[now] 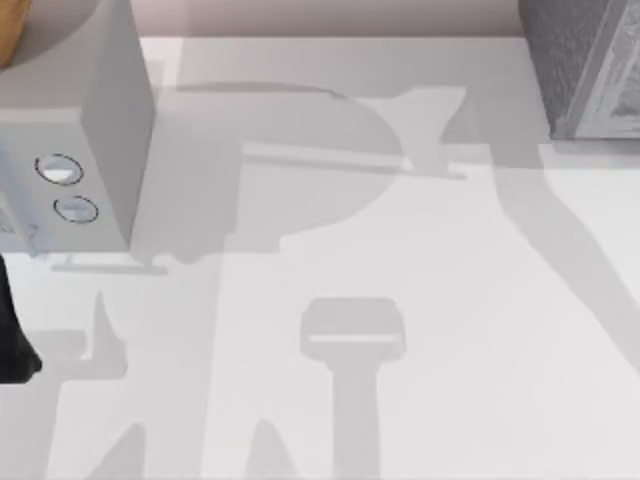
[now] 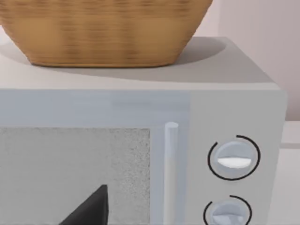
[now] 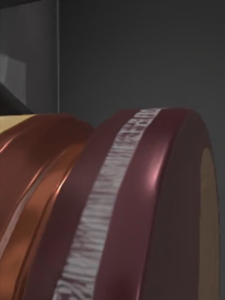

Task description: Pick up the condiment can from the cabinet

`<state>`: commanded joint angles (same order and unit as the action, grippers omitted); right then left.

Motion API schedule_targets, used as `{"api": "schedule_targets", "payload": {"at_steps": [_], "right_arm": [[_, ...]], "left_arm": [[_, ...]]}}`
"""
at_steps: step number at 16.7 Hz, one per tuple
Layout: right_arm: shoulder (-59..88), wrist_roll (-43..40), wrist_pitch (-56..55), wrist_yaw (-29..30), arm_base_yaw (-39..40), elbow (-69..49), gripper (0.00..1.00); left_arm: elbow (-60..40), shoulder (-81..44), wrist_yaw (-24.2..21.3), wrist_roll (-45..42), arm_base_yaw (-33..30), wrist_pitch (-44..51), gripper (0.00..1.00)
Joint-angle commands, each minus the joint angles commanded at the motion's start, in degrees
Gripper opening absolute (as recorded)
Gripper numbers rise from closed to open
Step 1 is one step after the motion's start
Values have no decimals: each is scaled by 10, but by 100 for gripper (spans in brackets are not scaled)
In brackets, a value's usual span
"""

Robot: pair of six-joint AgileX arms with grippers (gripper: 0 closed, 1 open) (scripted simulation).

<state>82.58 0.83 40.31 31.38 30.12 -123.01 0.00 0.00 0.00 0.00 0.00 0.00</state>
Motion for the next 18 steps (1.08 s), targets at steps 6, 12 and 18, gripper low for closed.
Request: {"api": "schedule_targets", "payload": {"at_steps": [6, 12, 18], "right_arm": [[-6, 1, -3, -2, -3, 3, 0], [-122, 4, -62, -45, -46, 166, 0], [-346, 5, -169, -128, -129, 537, 0]], "left_arm": [[0, 0, 0, 0, 0, 0, 100], [0, 0, 0, 0, 0, 0, 100], [0, 0, 0, 0, 0, 0, 100]]}}
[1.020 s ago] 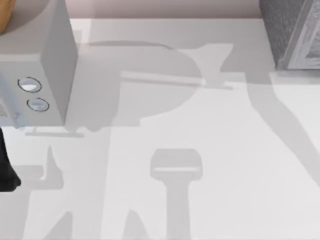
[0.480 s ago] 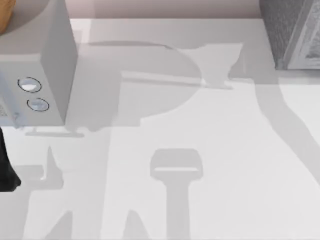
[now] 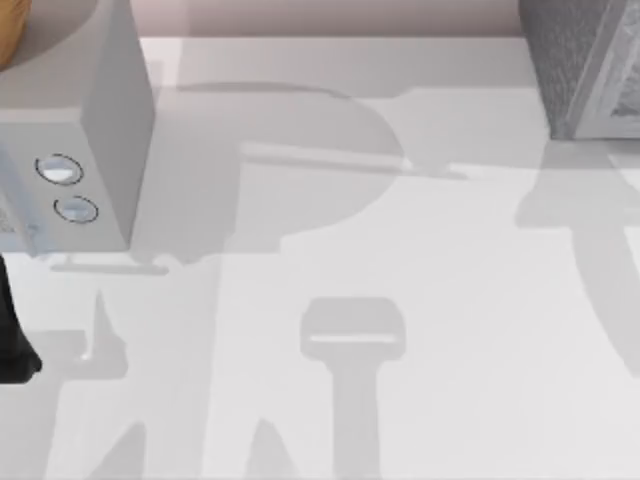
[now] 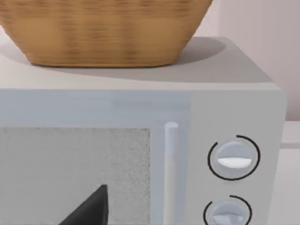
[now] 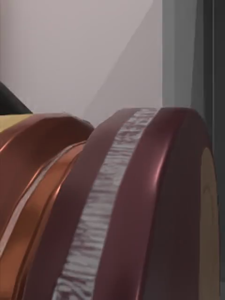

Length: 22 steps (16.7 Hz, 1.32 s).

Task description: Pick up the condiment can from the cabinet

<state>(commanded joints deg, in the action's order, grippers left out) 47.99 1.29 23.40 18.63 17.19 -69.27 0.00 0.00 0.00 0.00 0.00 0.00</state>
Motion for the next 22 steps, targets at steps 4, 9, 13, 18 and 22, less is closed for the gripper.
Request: {"api": "schedule_targets", "payload": {"at_steps": [4, 9, 13, 18, 22], "right_arm": [[-171, -3, -83, -65, -62, 291, 0], [-364, -9, -177, -140, -130, 564, 0], [-462, -12, -225, -179, -165, 674, 0], [-480, -13, -234, -186, -172, 693, 0], [-471, -12, -238, -187, -169, 690, 0]], "left_arm": [[0, 0, 0, 0, 0, 0, 100], [0, 0, 0, 0, 0, 0, 100], [0, 0, 0, 0, 0, 0, 100], [0, 0, 0, 0, 0, 0, 100], [0, 0, 0, 0, 0, 0, 100]]}}
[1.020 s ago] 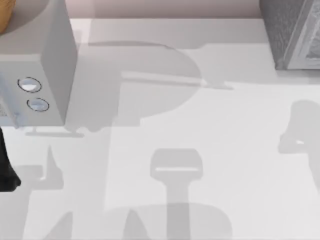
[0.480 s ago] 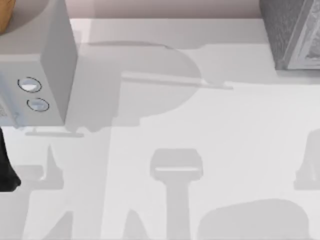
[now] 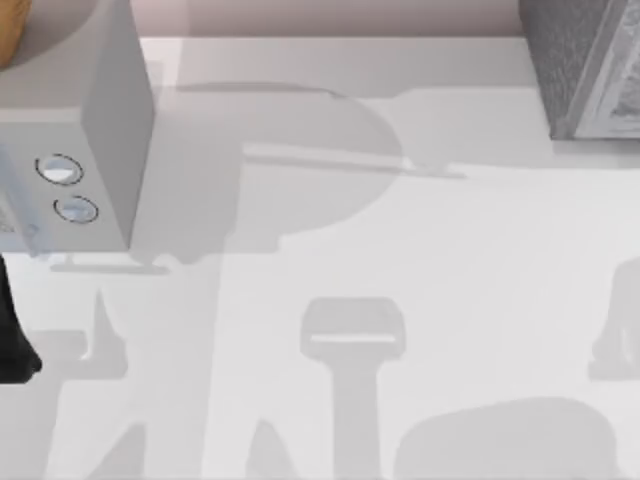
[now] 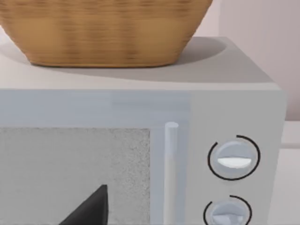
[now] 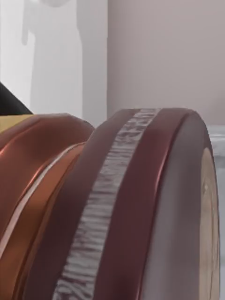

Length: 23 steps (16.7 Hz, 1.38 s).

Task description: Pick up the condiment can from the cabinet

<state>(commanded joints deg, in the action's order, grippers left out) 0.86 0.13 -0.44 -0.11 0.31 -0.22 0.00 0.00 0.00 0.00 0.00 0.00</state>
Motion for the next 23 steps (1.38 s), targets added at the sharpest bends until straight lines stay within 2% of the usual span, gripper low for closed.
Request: {"api": "schedule_targets", "payload": {"at_steps": [3, 7, 18, 23], "right_arm": [[54, 0, -51, -15, 11, -19, 0], [209, 1, -178, -51, 36, -62, 0], [858, 6, -657, -183, 127, -214, 0], [1090, 7, -825, -228, 158, -269, 0]], "left_arm": [[0, 0, 0, 0, 0, 0, 100], [0, 0, 0, 0, 0, 0, 100], [0, 0, 0, 0, 0, 0, 100], [0, 0, 0, 0, 0, 0, 100]]}}
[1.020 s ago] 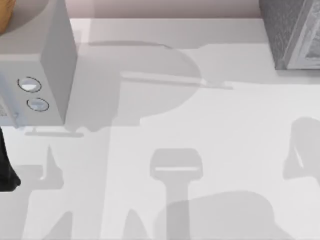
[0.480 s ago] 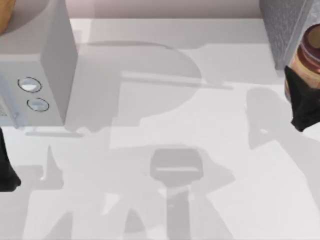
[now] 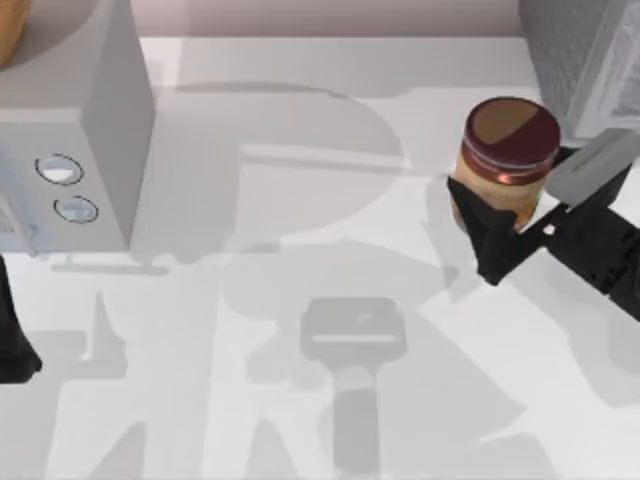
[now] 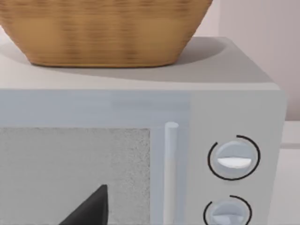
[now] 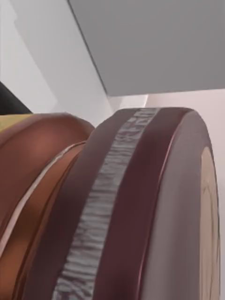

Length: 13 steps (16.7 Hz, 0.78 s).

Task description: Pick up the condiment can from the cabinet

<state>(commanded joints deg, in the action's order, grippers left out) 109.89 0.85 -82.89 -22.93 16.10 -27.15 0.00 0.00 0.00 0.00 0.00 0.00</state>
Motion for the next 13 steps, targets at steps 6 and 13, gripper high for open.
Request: {"api": "schedule_targets", "payload": {"at_steps": [6, 13], "right_arm": [[95, 0, -72, -20, 14, -25, 0], [109, 0, -68, -14, 18, -43, 0]], "left_arm": [[0, 0, 0, 0, 0, 0, 100], [0, 0, 0, 0, 0, 0, 100]]}}
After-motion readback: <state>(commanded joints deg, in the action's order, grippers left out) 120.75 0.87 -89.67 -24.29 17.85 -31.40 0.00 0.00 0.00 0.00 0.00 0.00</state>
